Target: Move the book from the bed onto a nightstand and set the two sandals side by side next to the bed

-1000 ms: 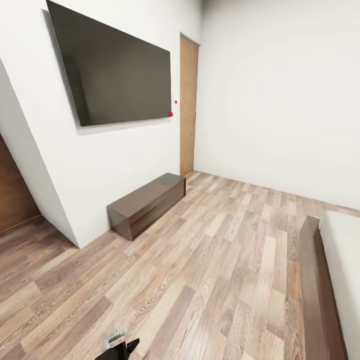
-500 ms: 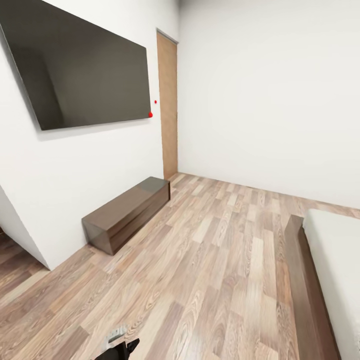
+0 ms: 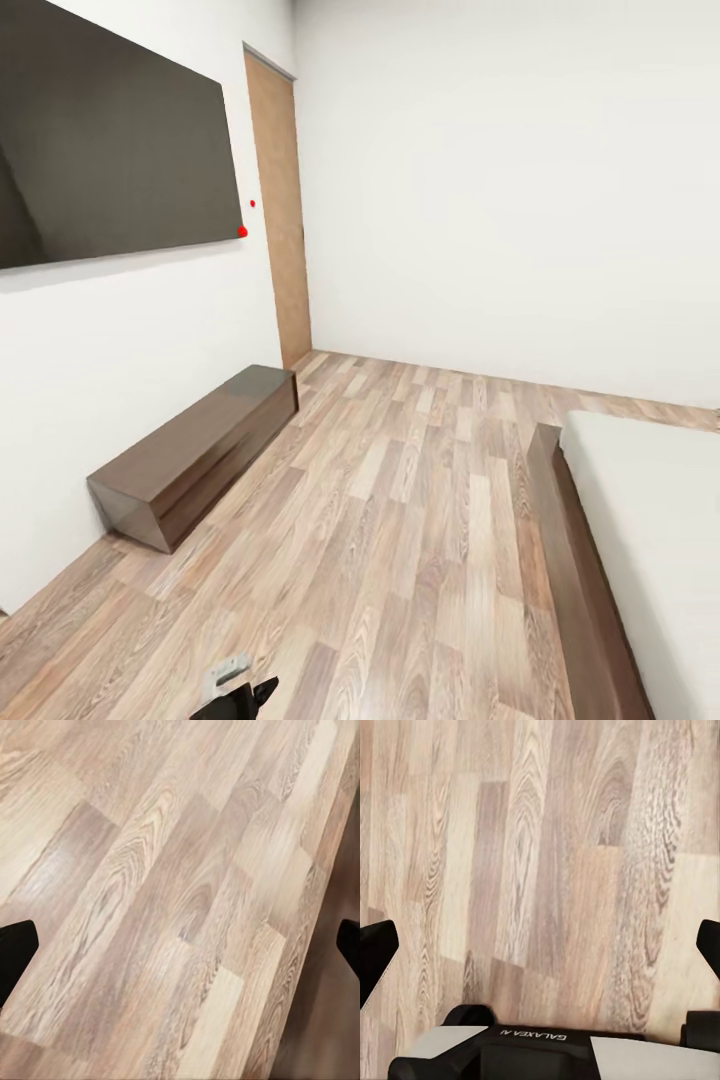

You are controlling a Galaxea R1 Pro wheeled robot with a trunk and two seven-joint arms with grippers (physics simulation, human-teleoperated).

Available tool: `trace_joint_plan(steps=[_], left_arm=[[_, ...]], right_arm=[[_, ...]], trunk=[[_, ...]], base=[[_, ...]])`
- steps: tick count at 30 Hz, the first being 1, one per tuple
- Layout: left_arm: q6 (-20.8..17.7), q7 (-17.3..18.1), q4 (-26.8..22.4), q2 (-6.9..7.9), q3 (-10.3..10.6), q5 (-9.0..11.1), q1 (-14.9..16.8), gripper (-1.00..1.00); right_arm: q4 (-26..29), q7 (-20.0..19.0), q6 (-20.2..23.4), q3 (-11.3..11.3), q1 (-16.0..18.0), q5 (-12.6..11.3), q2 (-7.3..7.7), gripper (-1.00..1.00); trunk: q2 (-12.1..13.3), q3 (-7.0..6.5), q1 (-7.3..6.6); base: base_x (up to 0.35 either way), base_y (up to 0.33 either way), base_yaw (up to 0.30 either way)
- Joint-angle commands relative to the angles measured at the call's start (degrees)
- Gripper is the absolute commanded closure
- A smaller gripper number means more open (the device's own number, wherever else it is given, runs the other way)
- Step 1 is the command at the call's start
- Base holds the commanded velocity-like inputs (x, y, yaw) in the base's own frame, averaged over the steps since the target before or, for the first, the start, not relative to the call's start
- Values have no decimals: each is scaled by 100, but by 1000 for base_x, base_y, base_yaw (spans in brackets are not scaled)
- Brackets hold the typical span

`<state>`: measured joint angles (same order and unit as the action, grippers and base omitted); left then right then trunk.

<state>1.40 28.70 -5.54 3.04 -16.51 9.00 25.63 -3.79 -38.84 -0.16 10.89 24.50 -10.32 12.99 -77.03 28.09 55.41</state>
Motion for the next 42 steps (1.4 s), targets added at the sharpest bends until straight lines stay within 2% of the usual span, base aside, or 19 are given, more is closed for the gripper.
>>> trace_joint_plan(steps=[1,22,42], left_arm=[[10,22,9,3,16,49,4,-100],[10,22,9,3,16,49,4,-100],[10,22,9,3,16,49,4,-100]], right_arm=[[-25,-25,-2,1,11,-49,2,-100],[-25,-27,-2,-2,11,-50,2,-100],[-25,-27,-2,-1,11,-49,2,-100]], trunk=[[-3,6,3],[-3,6,3],[-3,6,3]], base=[[246,155,-144],[238,182,-34],[21,15,-218]])
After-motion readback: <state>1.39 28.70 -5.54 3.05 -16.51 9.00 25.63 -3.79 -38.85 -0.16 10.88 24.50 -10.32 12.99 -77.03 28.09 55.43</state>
